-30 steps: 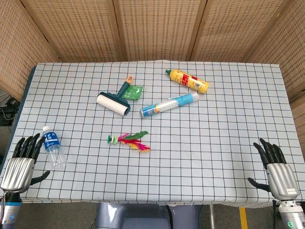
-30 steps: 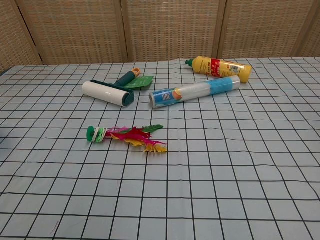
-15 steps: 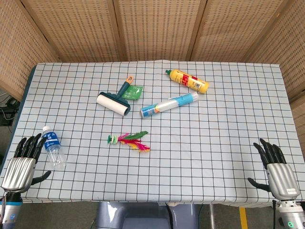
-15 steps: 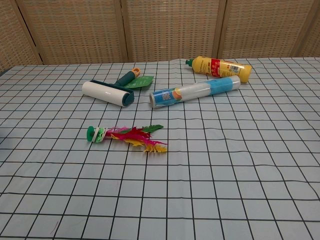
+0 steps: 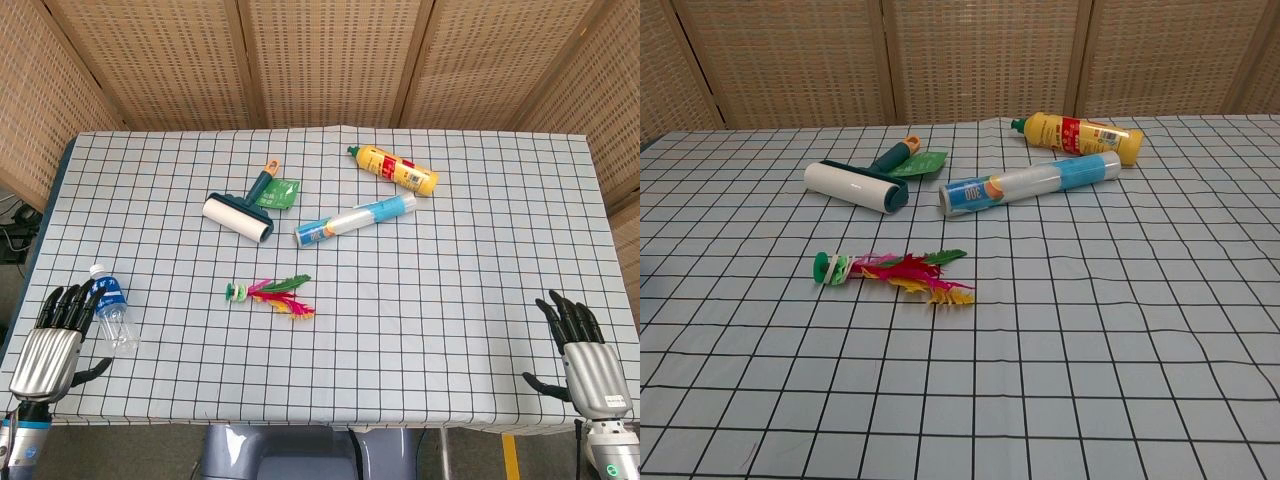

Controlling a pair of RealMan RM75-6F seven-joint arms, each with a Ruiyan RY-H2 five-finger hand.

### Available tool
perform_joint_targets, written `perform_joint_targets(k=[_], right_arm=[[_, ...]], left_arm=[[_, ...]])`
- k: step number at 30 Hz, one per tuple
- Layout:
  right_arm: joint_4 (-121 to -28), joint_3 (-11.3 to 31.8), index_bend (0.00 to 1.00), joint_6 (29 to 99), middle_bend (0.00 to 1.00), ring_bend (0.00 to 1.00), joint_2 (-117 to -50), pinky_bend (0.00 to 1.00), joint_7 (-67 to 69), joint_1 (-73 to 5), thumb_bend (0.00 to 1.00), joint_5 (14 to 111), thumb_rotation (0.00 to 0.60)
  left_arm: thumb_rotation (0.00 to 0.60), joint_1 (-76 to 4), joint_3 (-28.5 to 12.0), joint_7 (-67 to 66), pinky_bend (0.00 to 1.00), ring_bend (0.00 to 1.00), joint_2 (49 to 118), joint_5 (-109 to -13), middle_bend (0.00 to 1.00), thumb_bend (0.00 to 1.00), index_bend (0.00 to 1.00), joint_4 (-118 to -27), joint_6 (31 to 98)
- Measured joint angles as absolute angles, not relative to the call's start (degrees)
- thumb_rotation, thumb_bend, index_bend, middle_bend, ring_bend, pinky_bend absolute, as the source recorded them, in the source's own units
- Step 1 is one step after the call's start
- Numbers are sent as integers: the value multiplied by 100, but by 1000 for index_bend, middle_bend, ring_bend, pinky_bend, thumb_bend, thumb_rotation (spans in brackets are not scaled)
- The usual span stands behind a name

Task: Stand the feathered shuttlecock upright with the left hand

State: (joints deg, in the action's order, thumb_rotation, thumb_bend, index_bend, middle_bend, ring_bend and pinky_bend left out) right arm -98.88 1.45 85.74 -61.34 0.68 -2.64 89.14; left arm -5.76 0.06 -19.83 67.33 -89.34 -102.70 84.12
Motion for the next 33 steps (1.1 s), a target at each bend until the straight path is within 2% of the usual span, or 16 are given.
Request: perform_joint_targets(k=[8,13,16,21,26,33], right_arm=[[-9880,183,42,8553,0,0,-6108,48,150,-268,80,8829,600],[-9854,214,42,8524,0,0,-6093,48,222,-275,80,8756,600],[-9830,232,42,8499,0,0,-6087,48,274,-281,80,8704,600],[-9783,257,42,8447,0,0,-6091,48,338,-296,80,8629,600],[-9748,285,42,8399,0,0,-6081,48,425,-306,80,8540,600],[-9662,342,42,8318,0,0,-6054,48,631,-320,80,8391,600]], left_arm=[[600,-1240,-388,-2177,0,0,6823,-8823,0,181,199,-10323,7719],[600,-1836,-716,-2393,0,0,7006,-8439,0,211,333,-10273,7020],[600,-2161,-872,-2642,0,0,7238,-8153,0,229,374,-10175,6692],[600,-2619,-1047,-3185,0,0,7725,-7648,0,233,421,-9976,6292],[600,-3010,-1148,-3707,0,0,8238,-7240,0,287,443,-9821,6067],[600,-3592,-1228,-4368,0,0,9134,-6625,0,292,461,-9361,5855]])
